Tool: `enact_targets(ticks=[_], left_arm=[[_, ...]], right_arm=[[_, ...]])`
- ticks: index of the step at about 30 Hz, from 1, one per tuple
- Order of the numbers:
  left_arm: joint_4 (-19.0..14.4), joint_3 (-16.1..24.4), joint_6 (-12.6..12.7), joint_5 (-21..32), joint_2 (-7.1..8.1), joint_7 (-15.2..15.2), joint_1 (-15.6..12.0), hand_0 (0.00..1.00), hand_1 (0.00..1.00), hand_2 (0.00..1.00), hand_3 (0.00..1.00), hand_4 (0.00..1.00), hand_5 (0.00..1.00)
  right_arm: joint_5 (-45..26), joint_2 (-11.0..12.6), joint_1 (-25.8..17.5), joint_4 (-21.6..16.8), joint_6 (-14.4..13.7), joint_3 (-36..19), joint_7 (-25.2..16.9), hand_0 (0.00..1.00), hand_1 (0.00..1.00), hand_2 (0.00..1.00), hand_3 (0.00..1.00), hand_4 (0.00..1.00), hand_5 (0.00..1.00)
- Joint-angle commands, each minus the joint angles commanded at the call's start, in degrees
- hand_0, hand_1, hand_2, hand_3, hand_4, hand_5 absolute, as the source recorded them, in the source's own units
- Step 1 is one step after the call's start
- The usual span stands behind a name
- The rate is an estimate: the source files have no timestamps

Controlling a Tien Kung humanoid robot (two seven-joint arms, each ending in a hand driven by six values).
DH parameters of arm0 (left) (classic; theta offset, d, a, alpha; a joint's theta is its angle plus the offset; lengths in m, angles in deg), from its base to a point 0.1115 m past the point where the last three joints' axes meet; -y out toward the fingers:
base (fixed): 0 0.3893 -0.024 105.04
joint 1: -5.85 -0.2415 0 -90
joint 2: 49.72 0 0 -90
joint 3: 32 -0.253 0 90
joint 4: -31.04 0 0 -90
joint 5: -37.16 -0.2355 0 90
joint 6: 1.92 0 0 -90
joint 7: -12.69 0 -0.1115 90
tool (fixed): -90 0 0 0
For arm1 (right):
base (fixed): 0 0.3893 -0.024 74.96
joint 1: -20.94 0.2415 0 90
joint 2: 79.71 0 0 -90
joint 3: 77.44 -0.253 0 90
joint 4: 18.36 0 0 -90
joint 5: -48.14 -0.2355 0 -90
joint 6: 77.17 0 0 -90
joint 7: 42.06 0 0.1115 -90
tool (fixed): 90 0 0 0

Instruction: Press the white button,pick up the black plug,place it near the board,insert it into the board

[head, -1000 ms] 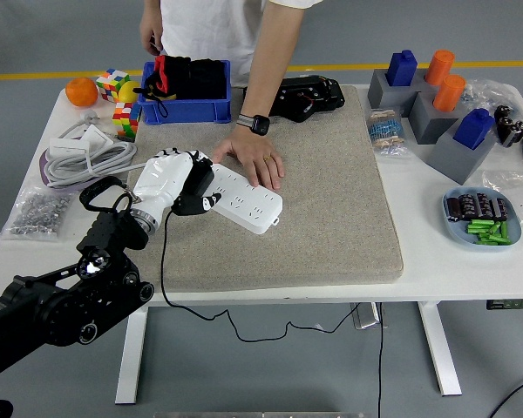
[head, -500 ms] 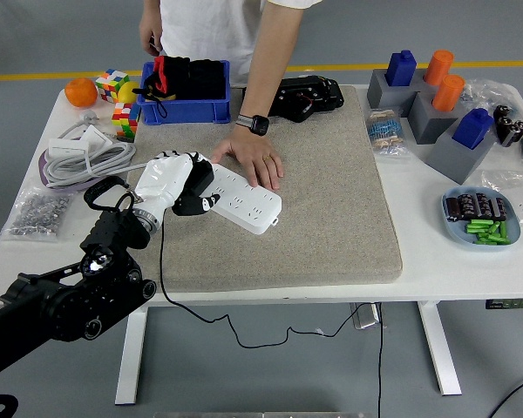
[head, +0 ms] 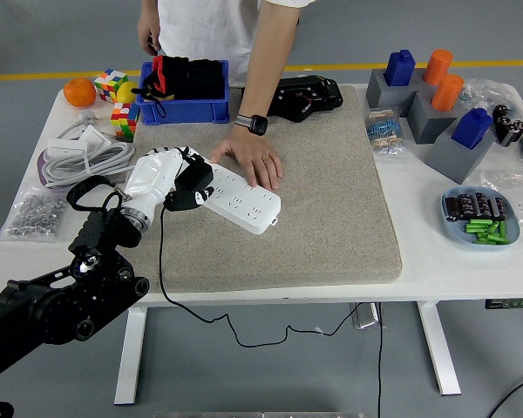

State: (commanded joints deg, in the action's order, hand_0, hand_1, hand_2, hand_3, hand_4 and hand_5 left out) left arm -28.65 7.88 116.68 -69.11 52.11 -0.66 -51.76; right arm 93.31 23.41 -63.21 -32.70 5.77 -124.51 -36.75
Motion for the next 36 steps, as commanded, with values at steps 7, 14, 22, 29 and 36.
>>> enact_targets(ticks=[7,14,22,29,36], left_arm=[[-6.3,9.7,1.7,-2.4,1.38,2.1,-4.5,0.867,0.799,0.707,0.706,0.813,0.294],[-9.9,21.3,2.5,-1.2,2.41,6.0,-10.5,0.882,0.817,0.744,0.733,0.807,0.283],[-10.5,31.6,2.4,-0.8,2.25,7.8,-16.7,0.886,0.827,0.757,0.741,0.803,0.279],[-10.9,38.7,2.6,-0.5,0.57,8.8,-20.7,0.890,0.828,0.759,0.743,0.804,0.280],[-10.9,40.6,2.4,0.6,0.04,8.9,-21.6,0.891,0.829,0.759,0.743,0.805,0.281]], right_arm=[[0.2,0.1,-0.1,-0.2,0.0,-0.1,0.0,0.823,0.652,0.654,0.624,0.757,0.494],[0.4,0.2,-0.2,-0.1,0.0,-0.6,0.1,0.823,0.652,0.654,0.624,0.757,0.494],[0.6,0.5,-0.4,-0.3,0.1,-1.4,0.2,0.823,0.652,0.654,0.626,0.757,0.496],[1.0,0.6,-0.6,-0.4,0.1,-2.0,0.2,0.823,0.653,0.655,0.629,0.757,0.496],[1.2,0.7,-0.6,-0.4,0.1,-2.6,0.3,0.823,0.653,0.654,0.630,0.758,0.496]])
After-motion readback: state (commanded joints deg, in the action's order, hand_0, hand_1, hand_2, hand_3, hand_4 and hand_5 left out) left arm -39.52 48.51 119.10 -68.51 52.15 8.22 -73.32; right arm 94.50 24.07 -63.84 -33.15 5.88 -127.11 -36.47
